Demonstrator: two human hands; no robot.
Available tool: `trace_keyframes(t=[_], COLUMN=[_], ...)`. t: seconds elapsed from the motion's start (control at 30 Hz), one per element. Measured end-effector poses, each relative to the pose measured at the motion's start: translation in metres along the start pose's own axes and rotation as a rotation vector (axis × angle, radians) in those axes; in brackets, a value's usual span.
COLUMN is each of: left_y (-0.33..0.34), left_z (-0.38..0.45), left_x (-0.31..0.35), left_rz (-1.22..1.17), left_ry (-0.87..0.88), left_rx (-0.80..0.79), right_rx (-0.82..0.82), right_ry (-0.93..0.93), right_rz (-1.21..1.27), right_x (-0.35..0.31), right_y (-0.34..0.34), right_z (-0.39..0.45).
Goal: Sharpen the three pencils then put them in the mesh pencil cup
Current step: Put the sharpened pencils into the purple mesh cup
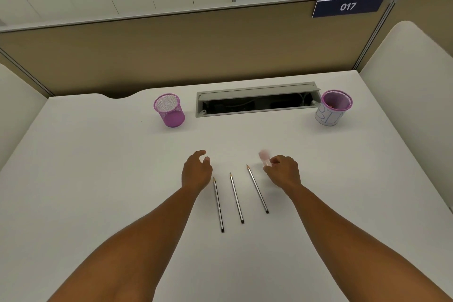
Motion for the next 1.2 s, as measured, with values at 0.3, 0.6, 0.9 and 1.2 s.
trace_keyframes(t=[0.3, 0.6, 0.9, 1.2], left_y=[-0.005, -0.003, -0.003, -0.006], left_z=[-0.005, -0.010, -0.006, 0.004], left_x=[-0.043, -0.063, -0.072, -0.079], left_rz=[0.372, 0.498, 0.601, 0.615], left_ry=[0.044, 0.044, 0.061, 0.104], left_rx=[-0.035, -0.131, -0.188, -0.202], right_rx=[-0.011, -0.028, 0.063, 0.018], right_ry=[0.047, 0.059, 0.040, -0.154], right_rz=[-0.043, -0.075, -0.132, -0.069], right_x=[0.017, 0.024, 0.023, -0.034], right_y=[0.016, 0.022, 0.021, 0.050], right_z=[0.009, 0.009, 0.005, -0.019])
Point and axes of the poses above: each hand's wrist, its own z-axis towards the middle knuckle, its own y-axis out of the palm, x = y × z, the point moved 3 cm from there along z, towards the middle knuckle, and after that the axes turned 9 degrees about -z, right-handed, at the moved point
